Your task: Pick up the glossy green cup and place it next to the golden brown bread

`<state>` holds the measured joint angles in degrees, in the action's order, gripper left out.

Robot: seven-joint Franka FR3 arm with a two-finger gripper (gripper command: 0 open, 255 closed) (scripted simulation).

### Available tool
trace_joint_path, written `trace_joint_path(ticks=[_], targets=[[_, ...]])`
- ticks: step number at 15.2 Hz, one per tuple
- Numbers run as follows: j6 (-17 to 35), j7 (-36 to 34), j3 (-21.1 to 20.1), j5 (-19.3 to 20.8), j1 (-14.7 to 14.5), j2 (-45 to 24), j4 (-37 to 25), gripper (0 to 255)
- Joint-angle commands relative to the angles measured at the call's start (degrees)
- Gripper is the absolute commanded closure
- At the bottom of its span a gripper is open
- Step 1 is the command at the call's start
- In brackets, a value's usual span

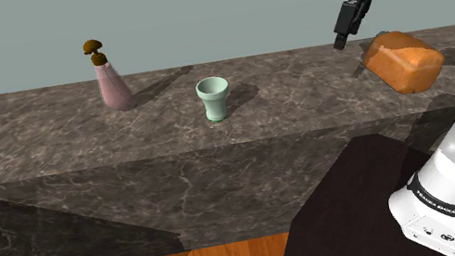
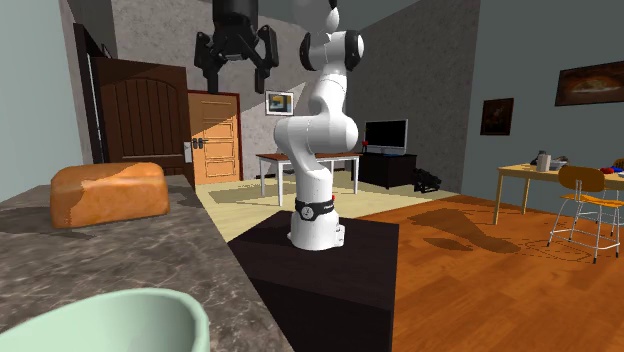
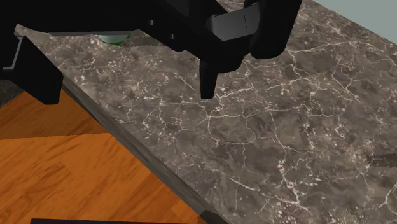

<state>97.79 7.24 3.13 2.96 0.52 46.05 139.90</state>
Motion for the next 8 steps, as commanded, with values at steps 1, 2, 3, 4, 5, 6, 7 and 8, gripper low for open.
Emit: trace_joint_path(ticks=[1, 2, 3, 4, 5, 6, 7, 8], targets=[[0.0, 0.0, 0.0, 0.0, 0.0, 0.0, 0.0, 0], [1.7, -0.5, -0.2, -0.5, -0.2, -1.9, -0.3, 0], [3.3, -1.0, -0.3, -1.0, -0.4, -3.9, -0.6, 0], [4.9, -1.4, -0.5, -1.4, -0.7, -6.0, -1.0, 0], [6.5, -1.9, -0.6, -1.9, -0.9, -8.0, -1.5, 0], [8.0, -2.3, -0.8, -2.3, -1.1, -10.1, -2.1, 0], [9.4, -2.6, -0.9, -2.8, -1.3, -12.2, -2.7, 0], [10.8, -3.0, -1.0, -3.2, -1.6, -14.3, -3.4, 0]])
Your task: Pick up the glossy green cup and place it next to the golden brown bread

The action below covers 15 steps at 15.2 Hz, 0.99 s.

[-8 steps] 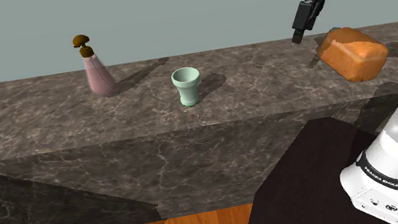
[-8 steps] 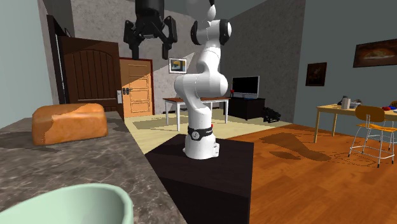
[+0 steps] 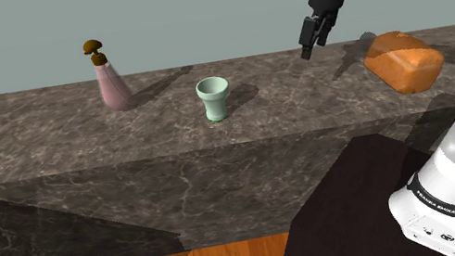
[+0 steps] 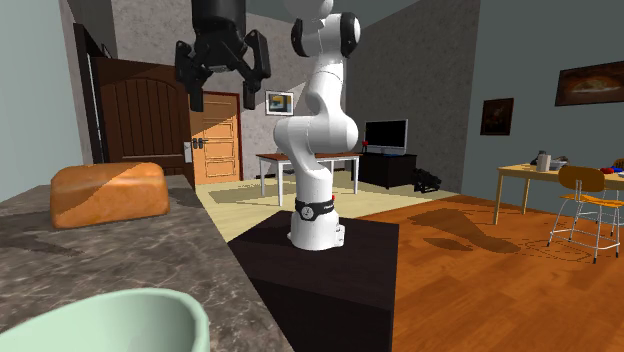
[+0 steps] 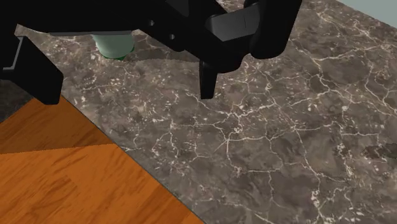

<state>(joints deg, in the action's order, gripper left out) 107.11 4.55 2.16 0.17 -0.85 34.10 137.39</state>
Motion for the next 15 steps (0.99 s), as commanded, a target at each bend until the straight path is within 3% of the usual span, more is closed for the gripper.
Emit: trace_joint_path(ticks=[1, 8, 15], targets=[[2.9, -0.6, -0.2, -0.9, -0.4, -4.5, -1.7, 0], [10.5, -2.5, -0.9, -4.0, -1.8, -19.8, -9.5, 0], [14.8, -3.7, -1.5, -7.0, -2.7, -35.2, -20.8, 0]])
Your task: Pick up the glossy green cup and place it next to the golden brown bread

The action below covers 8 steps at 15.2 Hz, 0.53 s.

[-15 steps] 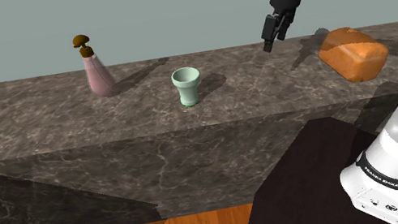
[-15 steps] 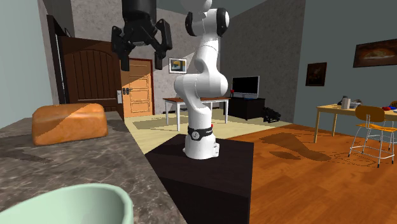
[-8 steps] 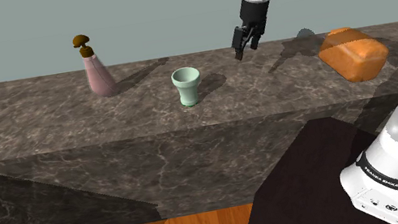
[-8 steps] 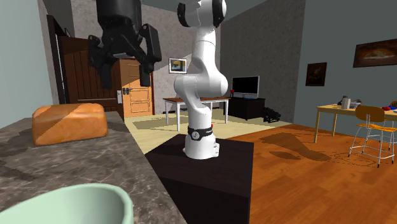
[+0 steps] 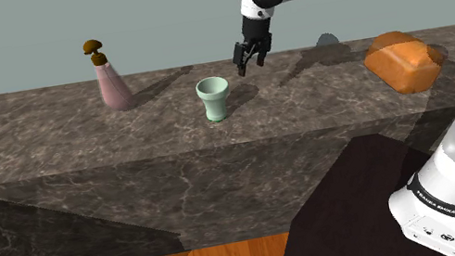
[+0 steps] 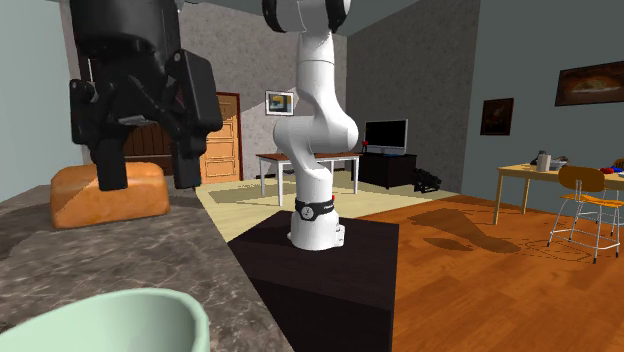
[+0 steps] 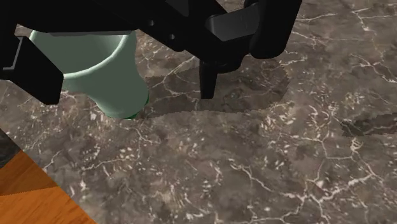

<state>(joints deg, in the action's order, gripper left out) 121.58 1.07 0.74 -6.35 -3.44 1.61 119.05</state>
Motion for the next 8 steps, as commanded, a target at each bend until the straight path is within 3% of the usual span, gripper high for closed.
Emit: trace_joint_path(ticks=[1, 8], targets=[[0.7, -0.4, -0.2, -0.8, -0.2, -4.9, -4.3, 0], [1.1, -1.7, -0.9, -3.0, -0.7, -19.6, -18.9, 0]])
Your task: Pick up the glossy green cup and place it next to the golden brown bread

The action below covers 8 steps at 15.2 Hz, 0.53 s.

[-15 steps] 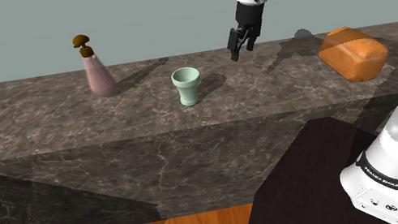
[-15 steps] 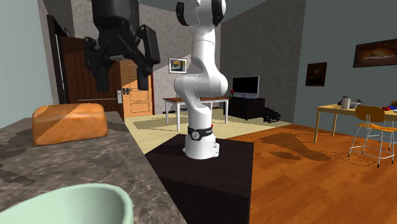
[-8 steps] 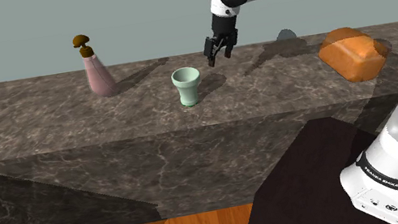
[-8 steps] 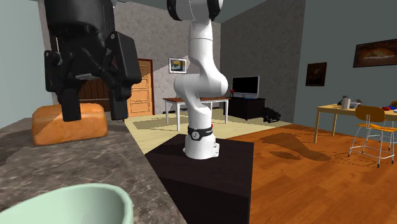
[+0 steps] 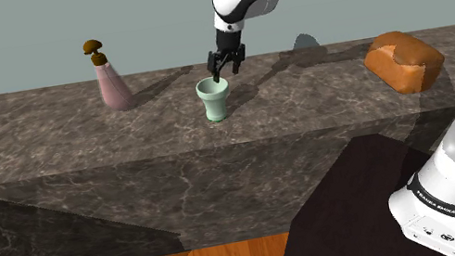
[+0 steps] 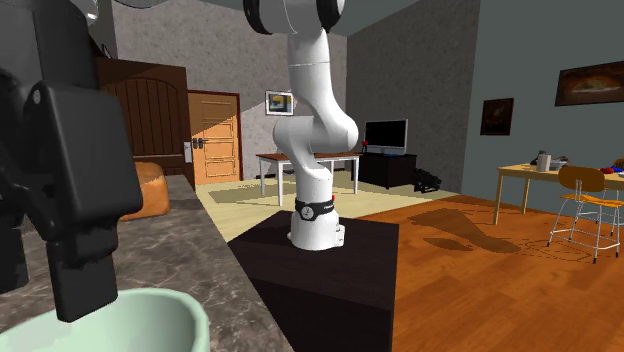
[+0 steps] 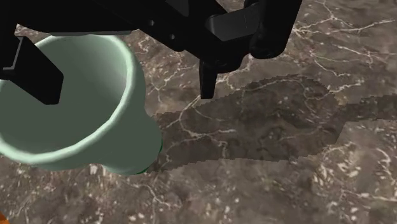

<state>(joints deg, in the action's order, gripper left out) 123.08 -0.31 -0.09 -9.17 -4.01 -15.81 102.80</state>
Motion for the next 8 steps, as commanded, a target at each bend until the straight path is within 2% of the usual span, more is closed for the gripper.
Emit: trace_joint_path(ticks=[1, 8], targets=[[0.2, -0.3, -0.2, -0.2, -0.1, -2.5, -2.4, 0], [4.3, -0.1, -0.4, -0.5, -0.4, -5.0, -0.8, 0]])
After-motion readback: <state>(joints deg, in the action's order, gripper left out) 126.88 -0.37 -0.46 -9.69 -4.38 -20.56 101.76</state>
